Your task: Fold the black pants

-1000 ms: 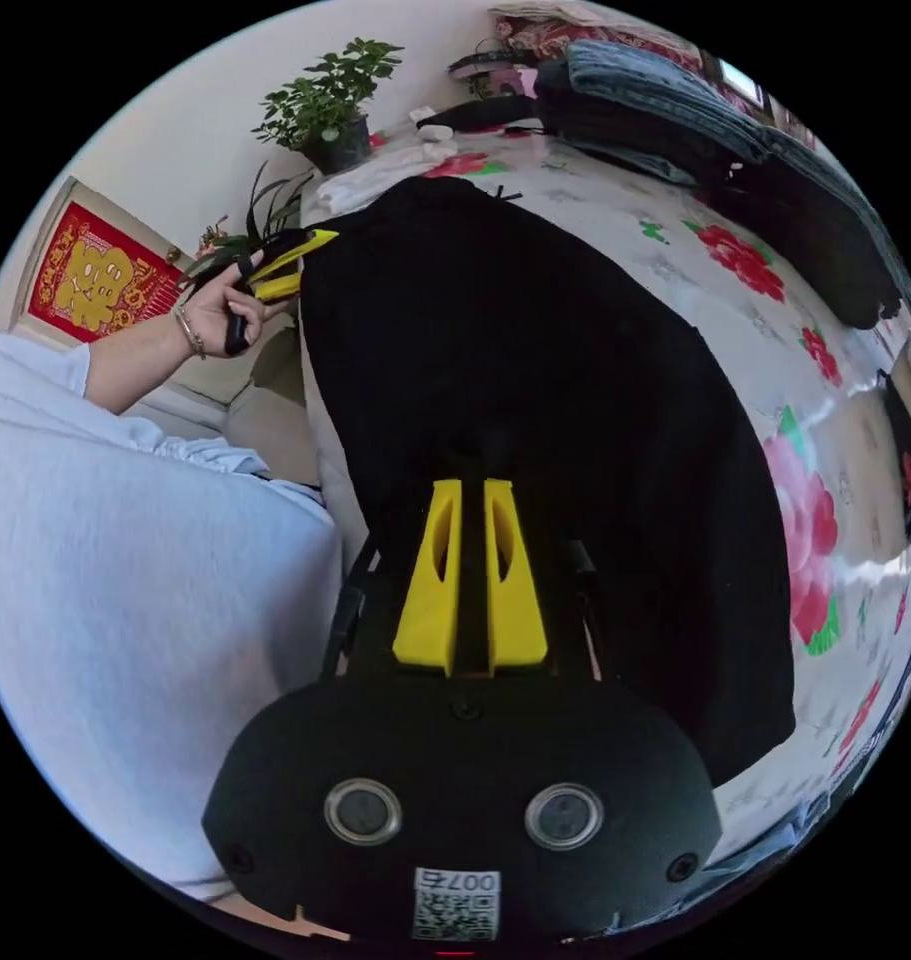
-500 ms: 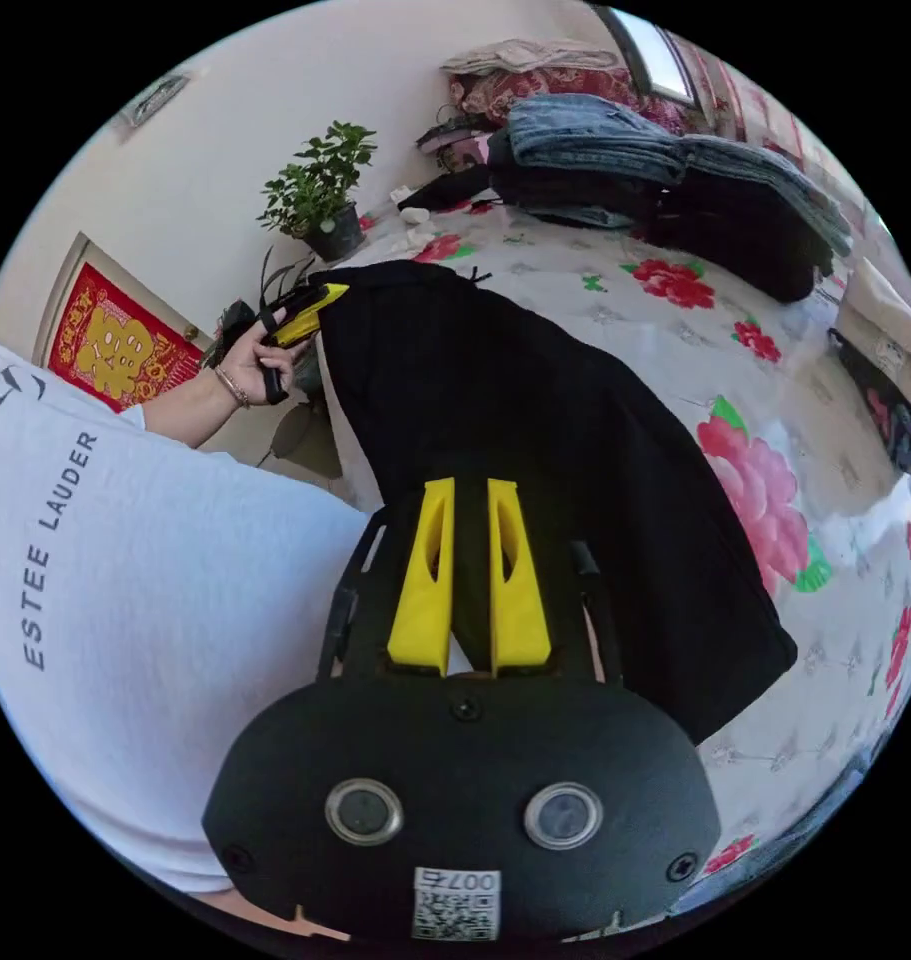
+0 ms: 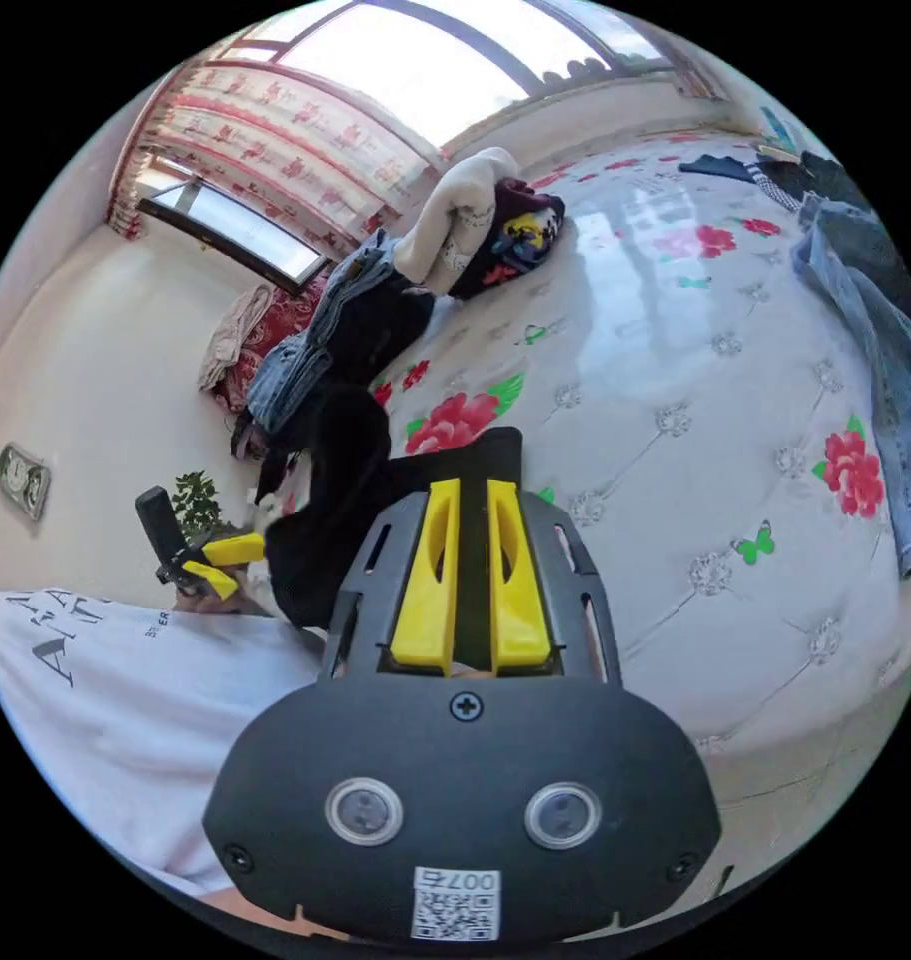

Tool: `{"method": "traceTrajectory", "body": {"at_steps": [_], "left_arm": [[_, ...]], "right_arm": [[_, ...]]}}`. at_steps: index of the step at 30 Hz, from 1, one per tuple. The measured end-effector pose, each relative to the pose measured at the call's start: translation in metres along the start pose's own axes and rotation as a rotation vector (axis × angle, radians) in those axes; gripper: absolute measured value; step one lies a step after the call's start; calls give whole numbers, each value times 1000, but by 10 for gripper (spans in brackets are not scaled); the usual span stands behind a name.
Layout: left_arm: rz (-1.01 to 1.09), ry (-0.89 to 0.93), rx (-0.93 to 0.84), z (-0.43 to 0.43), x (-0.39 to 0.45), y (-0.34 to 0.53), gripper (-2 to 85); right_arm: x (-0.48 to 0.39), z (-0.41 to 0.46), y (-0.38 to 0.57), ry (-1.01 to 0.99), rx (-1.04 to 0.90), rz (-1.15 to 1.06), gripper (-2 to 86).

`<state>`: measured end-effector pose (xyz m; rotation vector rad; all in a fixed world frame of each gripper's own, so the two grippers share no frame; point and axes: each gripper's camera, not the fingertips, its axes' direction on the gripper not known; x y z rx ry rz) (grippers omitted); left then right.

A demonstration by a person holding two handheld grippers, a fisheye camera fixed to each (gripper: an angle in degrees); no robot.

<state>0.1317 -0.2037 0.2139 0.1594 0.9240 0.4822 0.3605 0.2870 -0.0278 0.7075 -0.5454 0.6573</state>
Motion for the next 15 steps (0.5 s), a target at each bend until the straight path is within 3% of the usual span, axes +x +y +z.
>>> {"method": "traceTrajectory", "body": {"at_steps": [2,5,11,15], "left_arm": [[-91,35,-10,18,-22,7,110],[-196,-59,16,9,-50,29,119],[-548,-199,190,-37,-125,100,134],[-646,-130,160,-7,-173,111,149]], "right_arm": [[25,-5,-1,-59,-28,91,71],[48,-10,1,-88,-38,143,80],[79,6,-12,-150,-132,219,95],[80,31,-30,-169,-227,198,92]]}}
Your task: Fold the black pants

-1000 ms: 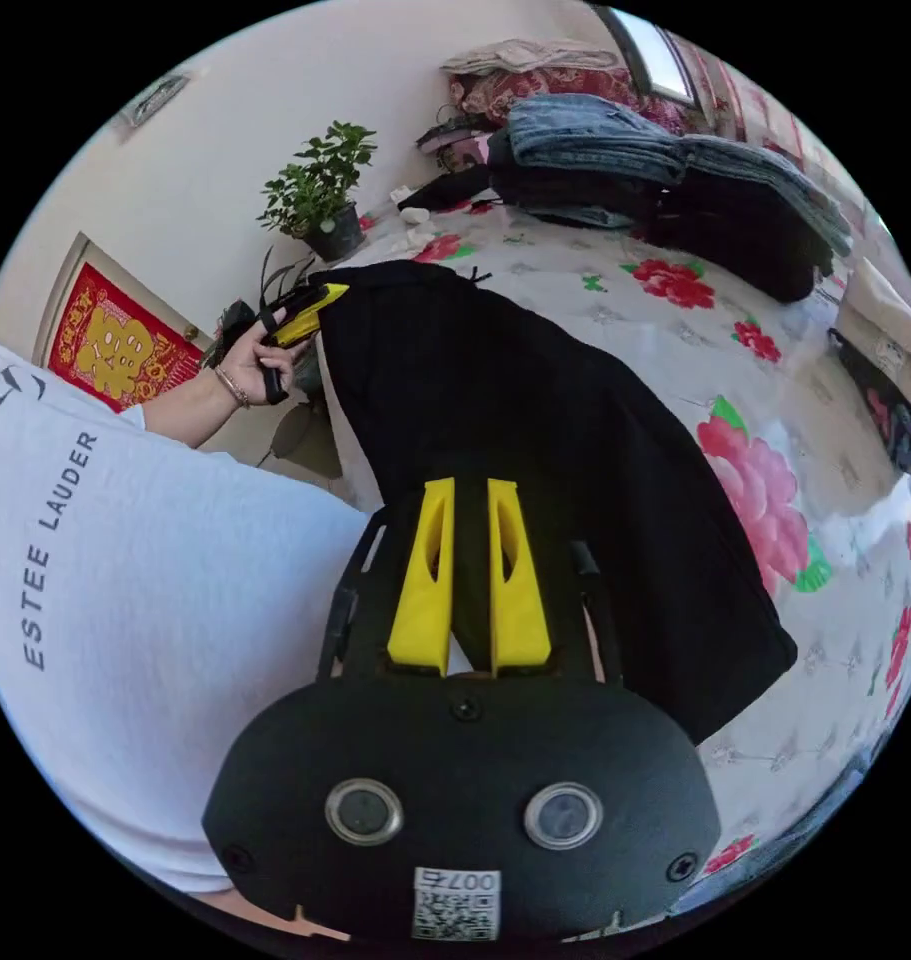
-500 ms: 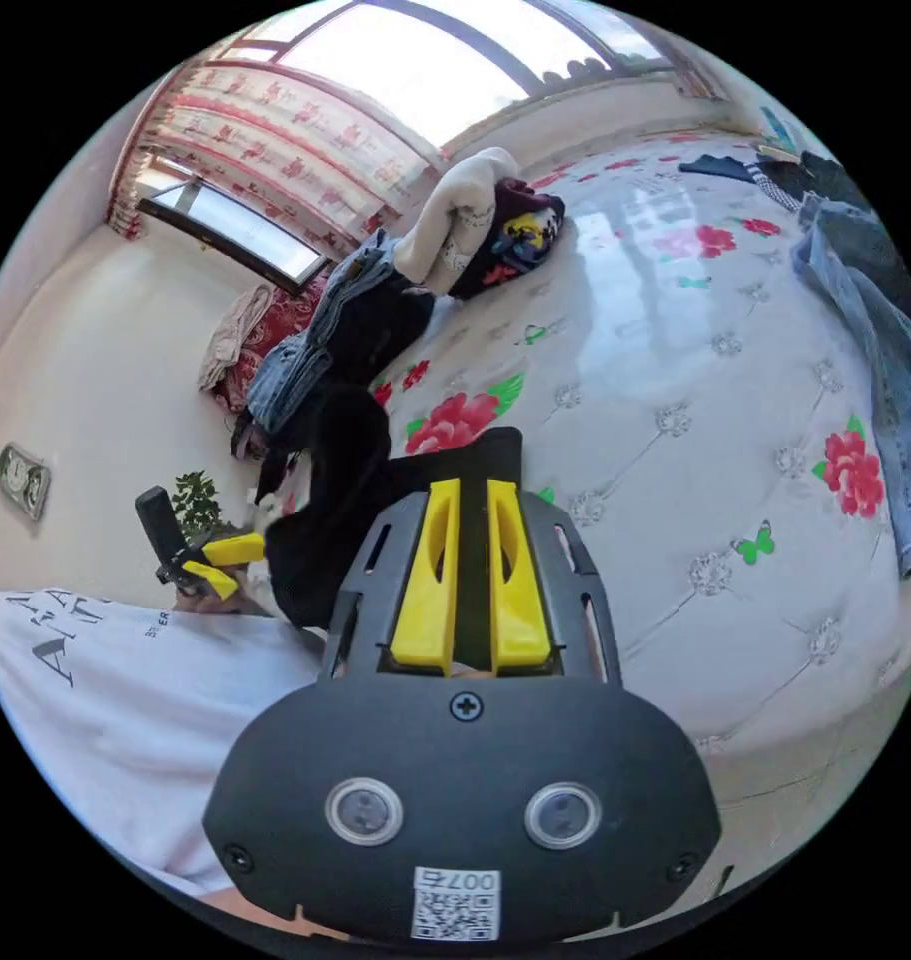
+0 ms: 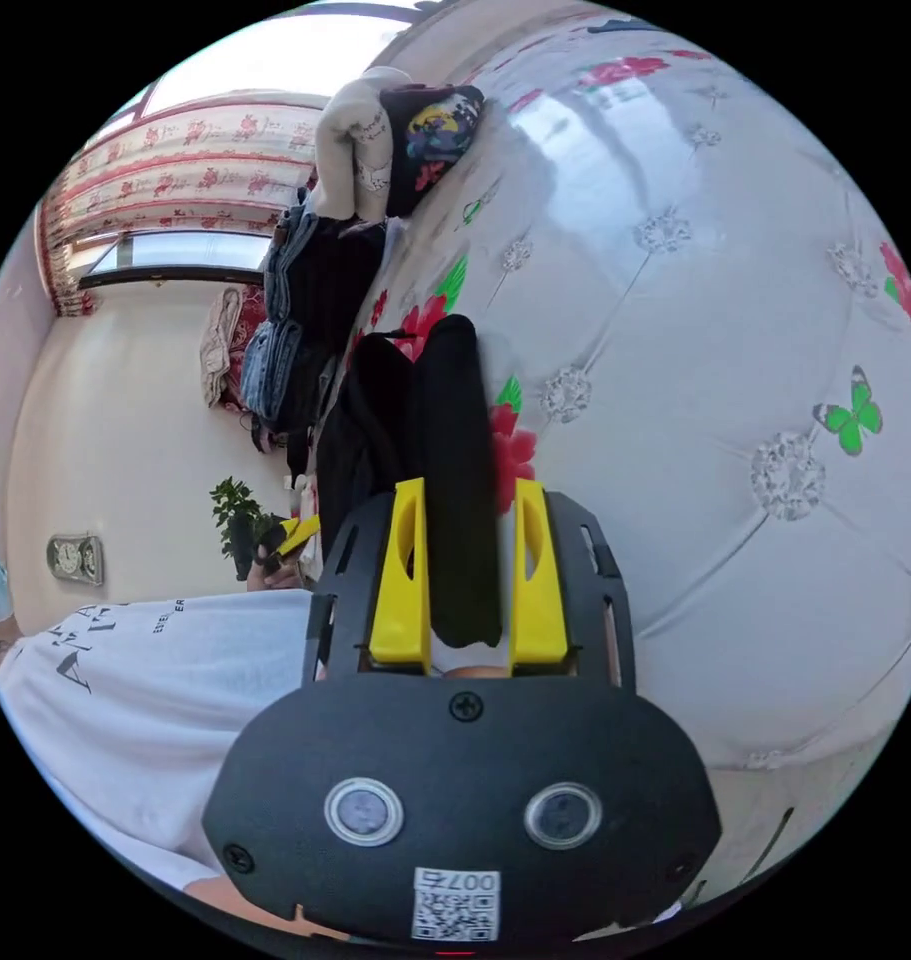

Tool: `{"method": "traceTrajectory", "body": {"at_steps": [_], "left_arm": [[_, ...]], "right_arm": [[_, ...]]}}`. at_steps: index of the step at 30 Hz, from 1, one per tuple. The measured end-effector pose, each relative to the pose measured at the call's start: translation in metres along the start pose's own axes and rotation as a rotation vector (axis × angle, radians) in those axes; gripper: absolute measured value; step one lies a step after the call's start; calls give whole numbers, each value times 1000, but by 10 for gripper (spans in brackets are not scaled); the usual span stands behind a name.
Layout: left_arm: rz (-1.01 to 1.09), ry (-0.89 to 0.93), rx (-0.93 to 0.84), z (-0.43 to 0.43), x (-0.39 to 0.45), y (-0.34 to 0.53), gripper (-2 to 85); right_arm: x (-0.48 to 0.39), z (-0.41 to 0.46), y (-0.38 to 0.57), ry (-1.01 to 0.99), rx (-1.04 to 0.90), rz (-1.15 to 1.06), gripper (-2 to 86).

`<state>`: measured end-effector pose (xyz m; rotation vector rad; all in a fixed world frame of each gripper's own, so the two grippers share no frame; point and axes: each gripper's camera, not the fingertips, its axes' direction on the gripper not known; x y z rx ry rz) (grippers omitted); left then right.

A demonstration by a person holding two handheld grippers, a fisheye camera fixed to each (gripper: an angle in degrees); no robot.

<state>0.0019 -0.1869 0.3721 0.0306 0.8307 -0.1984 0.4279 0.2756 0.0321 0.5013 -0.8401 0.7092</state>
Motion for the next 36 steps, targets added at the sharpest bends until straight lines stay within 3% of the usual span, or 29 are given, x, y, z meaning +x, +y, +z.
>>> {"method": "traceTrajectory", "body": {"at_steps": [3,7,15,19,23,27,29,32,36], "left_arm": [[-22,20,-108,49,-13,-20,140],[64,2,-191,58,-4,-54,63],[305,84,-18,-11,49,-177,30],[401,63,123,-86,68,-267,31],[379,-68,297,-166,82,-386,41],[181,-409,295,-164,43,-477,66],[116,-472,297,-149,16,-479,65],[161,-477,370,-117,-16,-437,61],[217,-520,229,-31,-52,-340,60]], "right_arm": [[-6,12,-17,-23,-48,-13,73],[-23,6,-41,-73,-119,-41,44],[-138,-27,-145,-229,-87,-253,18],[-264,-37,-253,-252,-46,-506,19],[-386,-19,-363,-232,72,-625,31],[-420,38,-438,-65,174,-541,45],[-406,80,-451,97,187,-502,52],[-364,116,-414,88,168,-592,58],[-279,159,-326,258,42,-662,61]]}}
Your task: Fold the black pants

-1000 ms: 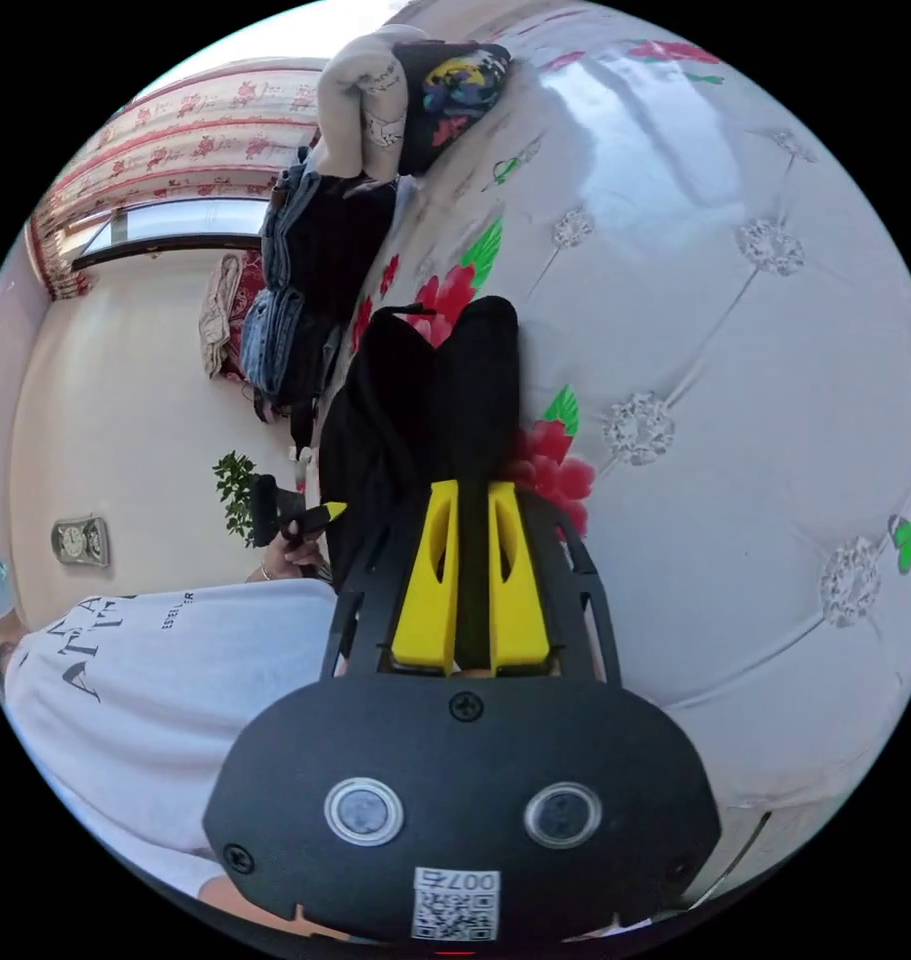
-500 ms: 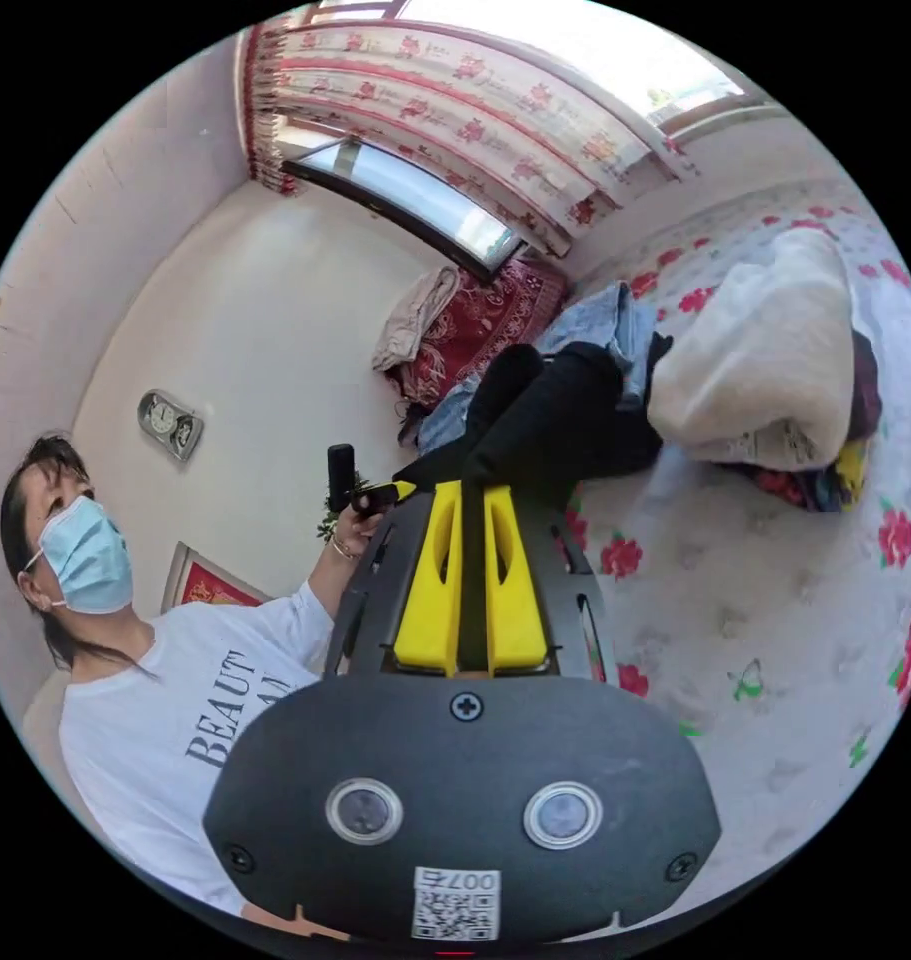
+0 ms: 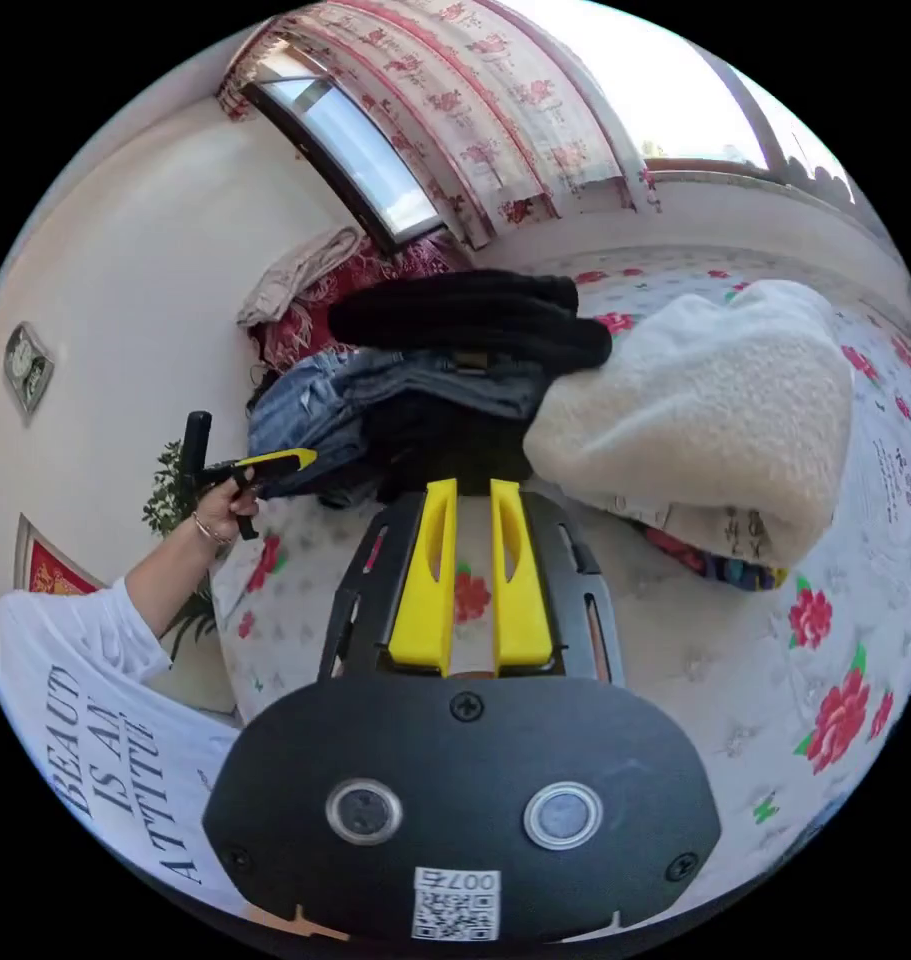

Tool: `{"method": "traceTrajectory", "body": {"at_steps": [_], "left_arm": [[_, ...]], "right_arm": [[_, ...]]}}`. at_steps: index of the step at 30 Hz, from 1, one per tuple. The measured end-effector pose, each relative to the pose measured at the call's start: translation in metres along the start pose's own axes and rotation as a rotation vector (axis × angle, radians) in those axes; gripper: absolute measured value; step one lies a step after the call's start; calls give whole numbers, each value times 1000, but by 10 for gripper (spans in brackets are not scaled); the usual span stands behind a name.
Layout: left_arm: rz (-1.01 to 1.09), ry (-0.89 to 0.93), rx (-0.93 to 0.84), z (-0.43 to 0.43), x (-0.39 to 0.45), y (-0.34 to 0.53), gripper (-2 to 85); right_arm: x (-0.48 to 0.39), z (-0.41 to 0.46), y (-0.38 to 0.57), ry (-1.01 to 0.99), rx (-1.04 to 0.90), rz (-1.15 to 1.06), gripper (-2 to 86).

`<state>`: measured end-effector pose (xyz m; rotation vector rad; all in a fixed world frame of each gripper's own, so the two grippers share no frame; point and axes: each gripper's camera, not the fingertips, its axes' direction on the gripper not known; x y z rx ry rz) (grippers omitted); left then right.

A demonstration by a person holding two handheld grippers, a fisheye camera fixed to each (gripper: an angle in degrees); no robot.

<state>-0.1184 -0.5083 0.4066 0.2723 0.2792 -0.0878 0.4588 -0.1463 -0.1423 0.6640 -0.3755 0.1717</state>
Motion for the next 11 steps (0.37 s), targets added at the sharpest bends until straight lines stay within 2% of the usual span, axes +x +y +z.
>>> {"method": "traceTrajectory", "body": {"at_steps": [5,7,11], "left_arm": [[-24,28,-265,66,54,140,60],[-26,31,-336,76,78,176,60],[-6,14,-423,84,126,217,62]], "right_arm": [[-9,61,209,239,-378,15,62],[-14,56,257,283,-403,74,63],[16,-7,319,395,-241,345,74]]}}
